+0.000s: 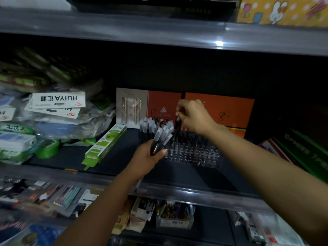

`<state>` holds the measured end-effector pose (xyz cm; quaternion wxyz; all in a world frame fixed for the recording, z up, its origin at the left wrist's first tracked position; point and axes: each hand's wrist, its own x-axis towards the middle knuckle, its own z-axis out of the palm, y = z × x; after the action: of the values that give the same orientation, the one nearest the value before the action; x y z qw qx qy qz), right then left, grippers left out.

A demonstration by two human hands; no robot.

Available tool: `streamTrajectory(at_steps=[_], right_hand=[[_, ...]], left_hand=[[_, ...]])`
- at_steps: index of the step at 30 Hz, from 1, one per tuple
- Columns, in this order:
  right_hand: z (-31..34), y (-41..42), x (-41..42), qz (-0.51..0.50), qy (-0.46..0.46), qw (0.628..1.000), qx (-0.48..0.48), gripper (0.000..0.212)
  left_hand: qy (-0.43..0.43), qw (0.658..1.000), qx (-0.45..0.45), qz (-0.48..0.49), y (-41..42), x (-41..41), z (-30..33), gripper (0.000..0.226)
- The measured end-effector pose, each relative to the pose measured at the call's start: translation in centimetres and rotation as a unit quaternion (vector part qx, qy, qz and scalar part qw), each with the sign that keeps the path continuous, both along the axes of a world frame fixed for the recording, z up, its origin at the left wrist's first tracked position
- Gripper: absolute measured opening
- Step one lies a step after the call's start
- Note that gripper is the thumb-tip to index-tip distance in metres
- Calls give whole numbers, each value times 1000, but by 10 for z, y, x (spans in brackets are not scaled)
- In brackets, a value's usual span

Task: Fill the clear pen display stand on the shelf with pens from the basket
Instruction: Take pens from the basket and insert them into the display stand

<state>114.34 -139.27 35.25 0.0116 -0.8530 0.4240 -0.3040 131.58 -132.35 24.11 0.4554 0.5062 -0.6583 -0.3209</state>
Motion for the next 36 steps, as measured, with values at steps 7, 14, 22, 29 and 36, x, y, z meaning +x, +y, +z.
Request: streamTrajectory(at_steps=[7,14,22,29,36], right_hand=[[1,1,1,2,-1,1000,13,4],[1,1,1,3,-4,1000,20,4],[-2,2,-1,15,-1,1000,23,4],[-14,-4,5,9,25,999,42,3],[-28,-12,10,8,63,996,55,5]], left_hand=[[-9,1000,-3,5,-1,2,-2,10],[-13,1000,-6,6,0,3,-3,11],[-1,1000,-7,7,-1,3,-4,17],[-1,1000,0,3,-1,4,-6,8],[-14,1000,2,11,2,7,-2,6]])
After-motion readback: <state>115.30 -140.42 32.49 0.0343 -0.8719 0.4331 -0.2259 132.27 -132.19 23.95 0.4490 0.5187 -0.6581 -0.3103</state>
